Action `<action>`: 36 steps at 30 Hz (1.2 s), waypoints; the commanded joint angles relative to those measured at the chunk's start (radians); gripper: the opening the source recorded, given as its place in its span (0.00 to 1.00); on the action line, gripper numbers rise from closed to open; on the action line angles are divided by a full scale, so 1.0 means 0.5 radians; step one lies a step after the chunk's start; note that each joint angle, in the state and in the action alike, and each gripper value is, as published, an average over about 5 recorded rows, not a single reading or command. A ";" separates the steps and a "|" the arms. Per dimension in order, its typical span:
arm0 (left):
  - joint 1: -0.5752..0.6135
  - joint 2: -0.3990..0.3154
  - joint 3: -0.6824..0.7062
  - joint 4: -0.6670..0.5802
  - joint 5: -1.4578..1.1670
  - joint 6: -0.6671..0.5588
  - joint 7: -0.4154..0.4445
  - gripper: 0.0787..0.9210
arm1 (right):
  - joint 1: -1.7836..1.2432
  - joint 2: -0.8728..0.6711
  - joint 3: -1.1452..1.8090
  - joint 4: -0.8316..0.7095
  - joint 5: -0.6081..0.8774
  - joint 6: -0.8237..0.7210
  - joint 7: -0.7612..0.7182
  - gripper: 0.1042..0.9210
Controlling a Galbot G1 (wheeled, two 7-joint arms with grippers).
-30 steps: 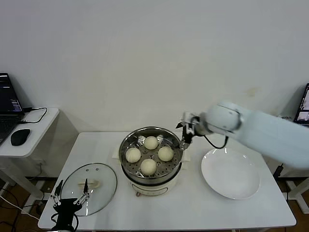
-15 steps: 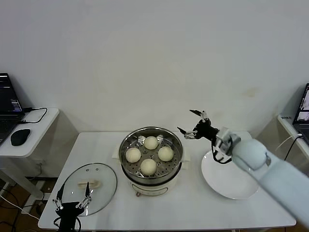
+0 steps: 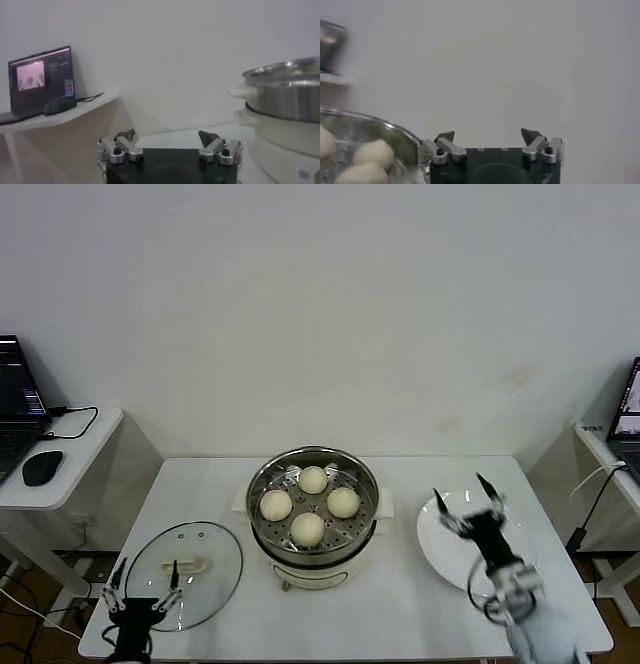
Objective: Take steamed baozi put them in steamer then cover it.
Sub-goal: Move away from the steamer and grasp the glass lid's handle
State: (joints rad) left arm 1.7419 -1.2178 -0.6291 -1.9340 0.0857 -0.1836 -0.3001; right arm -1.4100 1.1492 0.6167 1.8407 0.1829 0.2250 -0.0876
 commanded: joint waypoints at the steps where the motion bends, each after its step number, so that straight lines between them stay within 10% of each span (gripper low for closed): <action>1: 0.111 0.233 -0.317 0.365 1.535 -0.179 -0.100 0.88 | -0.398 0.581 0.640 0.070 -0.254 0.218 0.084 0.88; 36: -0.616 0.349 0.071 0.883 2.118 -0.191 -0.027 0.88 | -0.415 0.730 0.699 -0.038 -0.291 0.307 0.187 0.88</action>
State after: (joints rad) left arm 1.5359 -1.0614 -0.6451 -1.5383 1.1065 -0.2793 -0.3217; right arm -1.6102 1.4894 0.9539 1.8295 0.0522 0.3667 0.0013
